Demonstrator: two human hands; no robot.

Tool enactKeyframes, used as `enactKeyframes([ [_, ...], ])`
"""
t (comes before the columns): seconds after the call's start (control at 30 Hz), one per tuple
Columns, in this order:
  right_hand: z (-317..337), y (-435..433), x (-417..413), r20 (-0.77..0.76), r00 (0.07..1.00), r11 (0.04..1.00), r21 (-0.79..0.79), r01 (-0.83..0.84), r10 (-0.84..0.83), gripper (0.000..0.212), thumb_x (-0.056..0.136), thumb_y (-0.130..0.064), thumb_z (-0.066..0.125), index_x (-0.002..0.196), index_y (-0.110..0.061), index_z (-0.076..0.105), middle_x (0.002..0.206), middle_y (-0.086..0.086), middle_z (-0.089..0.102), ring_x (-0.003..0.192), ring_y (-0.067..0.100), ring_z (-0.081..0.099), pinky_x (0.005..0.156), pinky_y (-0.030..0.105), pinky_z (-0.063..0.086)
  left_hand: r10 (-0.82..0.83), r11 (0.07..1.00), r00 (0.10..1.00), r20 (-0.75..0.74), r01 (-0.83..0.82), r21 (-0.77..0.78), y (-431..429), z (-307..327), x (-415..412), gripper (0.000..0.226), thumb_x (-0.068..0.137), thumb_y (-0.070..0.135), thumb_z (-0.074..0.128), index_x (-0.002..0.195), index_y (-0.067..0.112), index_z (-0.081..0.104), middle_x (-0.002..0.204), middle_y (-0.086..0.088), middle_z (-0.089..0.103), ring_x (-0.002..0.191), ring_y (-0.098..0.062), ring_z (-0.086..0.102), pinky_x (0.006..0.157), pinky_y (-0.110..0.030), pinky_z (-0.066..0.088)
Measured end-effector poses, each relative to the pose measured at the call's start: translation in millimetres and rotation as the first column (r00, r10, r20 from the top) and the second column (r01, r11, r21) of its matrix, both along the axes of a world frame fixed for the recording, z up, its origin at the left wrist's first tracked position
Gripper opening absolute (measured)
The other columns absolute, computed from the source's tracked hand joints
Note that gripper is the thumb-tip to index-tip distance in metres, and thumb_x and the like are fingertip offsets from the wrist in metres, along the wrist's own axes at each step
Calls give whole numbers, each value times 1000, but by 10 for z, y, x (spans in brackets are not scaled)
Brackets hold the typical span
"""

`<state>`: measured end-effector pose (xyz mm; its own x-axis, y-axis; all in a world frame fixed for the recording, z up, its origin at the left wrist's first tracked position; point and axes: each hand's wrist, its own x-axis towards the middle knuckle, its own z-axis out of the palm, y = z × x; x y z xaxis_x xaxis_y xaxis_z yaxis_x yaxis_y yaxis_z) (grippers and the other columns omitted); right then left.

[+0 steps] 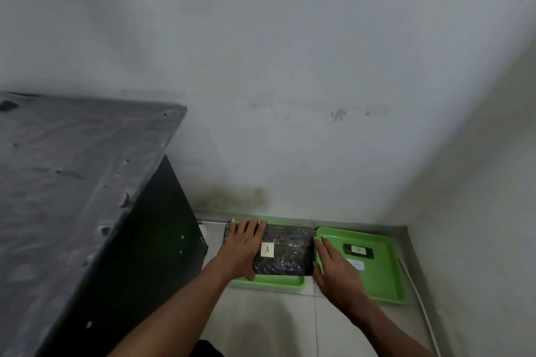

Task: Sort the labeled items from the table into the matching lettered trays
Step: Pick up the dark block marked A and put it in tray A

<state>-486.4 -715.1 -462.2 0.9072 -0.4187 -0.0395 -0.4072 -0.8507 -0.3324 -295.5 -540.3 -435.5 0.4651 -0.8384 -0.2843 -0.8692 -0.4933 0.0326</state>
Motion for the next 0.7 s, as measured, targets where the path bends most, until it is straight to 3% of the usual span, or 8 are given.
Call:
enactKeyframes([
  [0.27,-1774,-272,249,24,1000,998,-63,2,-1,56,100,-34,45,149,-13,27,155,16,36,138,28,43,103,38,48,7,999,997,80,-3,-46,-319,-1723,335,128,58,43,86,154,9,9,148,-12,29,136,-33,30,120,-60,16],
  [0.5,-2442,-257,450,14,999,998,-40,-50,51,59,96,-27,52,147,-11,26,148,12,43,114,24,58,83,33,55,22,998,996,89,-17,-57,-406,-2422,500,130,59,42,89,155,9,8,149,-13,28,139,-33,29,121,-62,13],
  [0.7,-2790,-371,748,-65,993,995,-1,-97,97,66,96,-27,49,152,-10,18,158,14,28,138,27,39,101,37,49,26,1000,998,64,-25,-12,-650,-2772,878,129,62,41,87,156,9,5,153,-14,25,143,-33,25,121,-62,12],
])
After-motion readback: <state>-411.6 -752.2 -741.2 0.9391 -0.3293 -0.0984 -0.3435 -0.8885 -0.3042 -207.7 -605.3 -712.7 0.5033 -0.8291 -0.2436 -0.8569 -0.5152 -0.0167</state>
